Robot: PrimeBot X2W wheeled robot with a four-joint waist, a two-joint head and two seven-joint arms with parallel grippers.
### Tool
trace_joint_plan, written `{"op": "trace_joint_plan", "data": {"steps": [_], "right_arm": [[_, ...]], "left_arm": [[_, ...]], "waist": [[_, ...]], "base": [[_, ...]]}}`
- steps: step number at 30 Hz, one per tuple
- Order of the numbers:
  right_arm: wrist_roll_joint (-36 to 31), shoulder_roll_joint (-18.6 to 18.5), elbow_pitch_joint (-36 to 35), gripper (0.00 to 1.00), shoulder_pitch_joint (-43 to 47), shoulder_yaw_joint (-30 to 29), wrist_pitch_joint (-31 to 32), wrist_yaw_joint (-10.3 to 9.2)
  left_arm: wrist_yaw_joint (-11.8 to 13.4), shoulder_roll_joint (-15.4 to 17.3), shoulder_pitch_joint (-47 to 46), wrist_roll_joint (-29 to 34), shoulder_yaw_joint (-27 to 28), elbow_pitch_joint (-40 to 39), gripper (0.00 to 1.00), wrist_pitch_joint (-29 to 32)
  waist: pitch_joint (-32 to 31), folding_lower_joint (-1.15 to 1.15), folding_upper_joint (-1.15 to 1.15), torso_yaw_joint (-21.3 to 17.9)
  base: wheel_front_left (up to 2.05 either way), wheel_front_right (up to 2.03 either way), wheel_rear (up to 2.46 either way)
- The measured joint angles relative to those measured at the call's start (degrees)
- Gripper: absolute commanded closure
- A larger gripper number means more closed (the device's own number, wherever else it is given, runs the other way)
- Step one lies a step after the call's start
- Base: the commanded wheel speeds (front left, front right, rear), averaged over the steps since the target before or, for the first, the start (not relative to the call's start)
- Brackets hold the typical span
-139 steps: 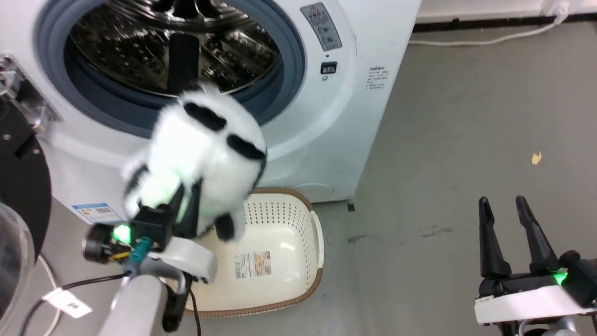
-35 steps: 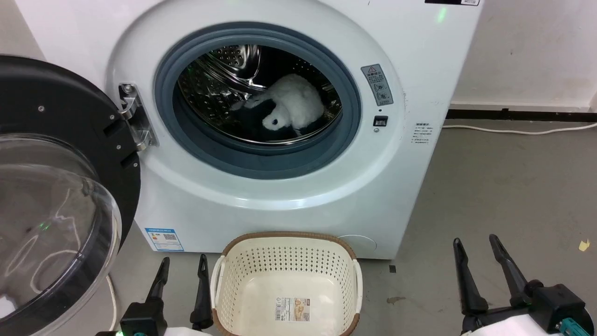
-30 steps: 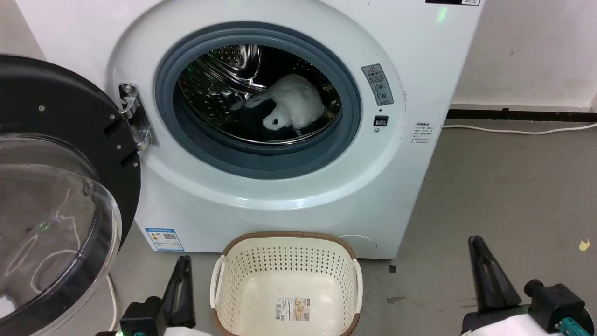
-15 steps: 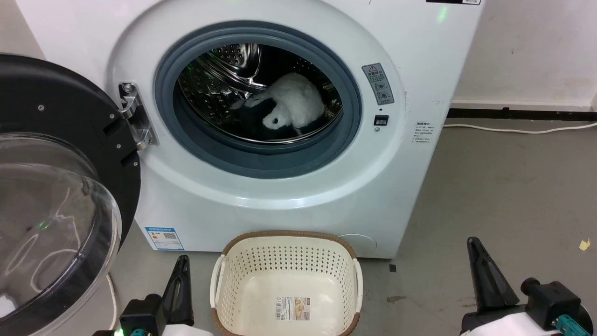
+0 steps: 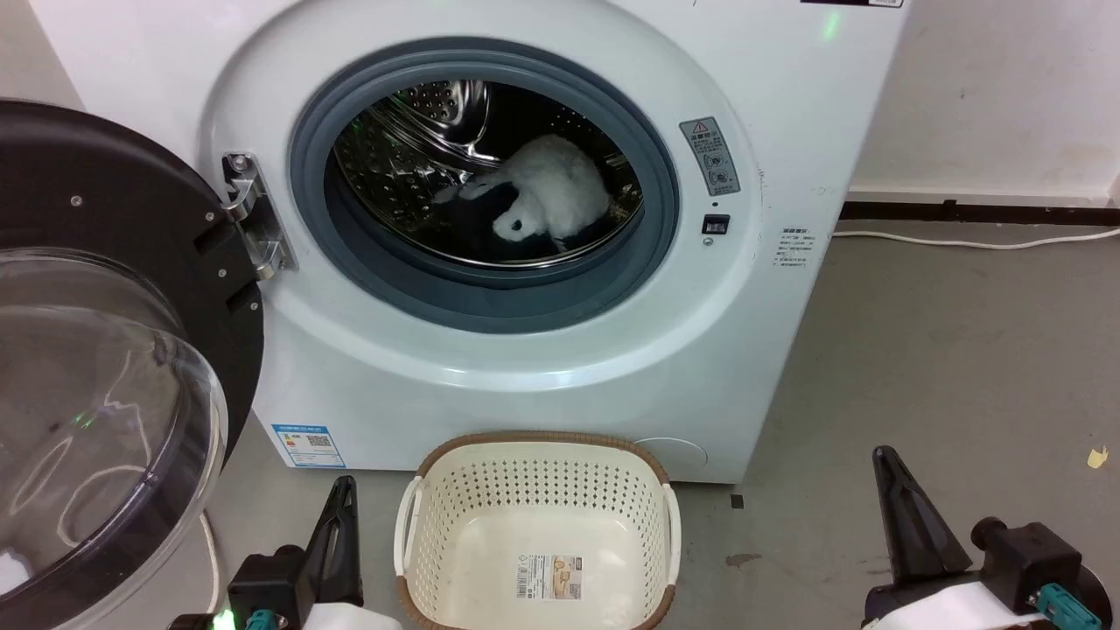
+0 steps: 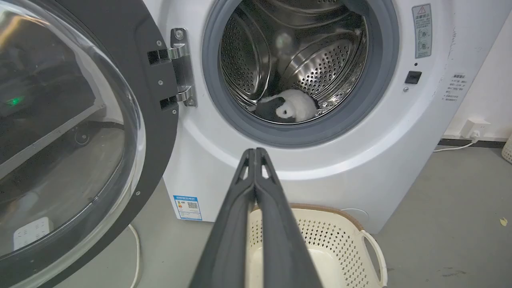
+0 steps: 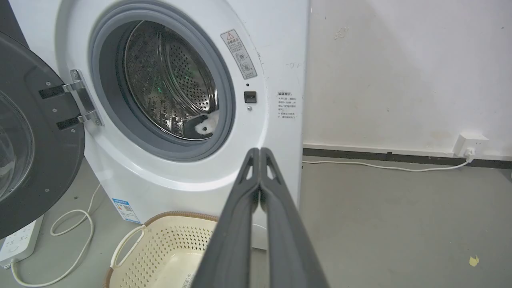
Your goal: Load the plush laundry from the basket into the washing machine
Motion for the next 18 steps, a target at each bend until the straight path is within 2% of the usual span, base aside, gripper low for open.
{"op": "trace_joint_plan", "data": {"steps": [18], "right_arm": [[-1.25,0.00,-0.48,1.00,-0.10,-0.07,2.23,0.01]], "left_arm": [[-0.23,-0.01,-0.35,1.44,0.40,-0.93,1.00,2.24]], "waist": [[0.18,0.00,0.00,0.03]], "base": [[0.00,0.00,0.00]]}}
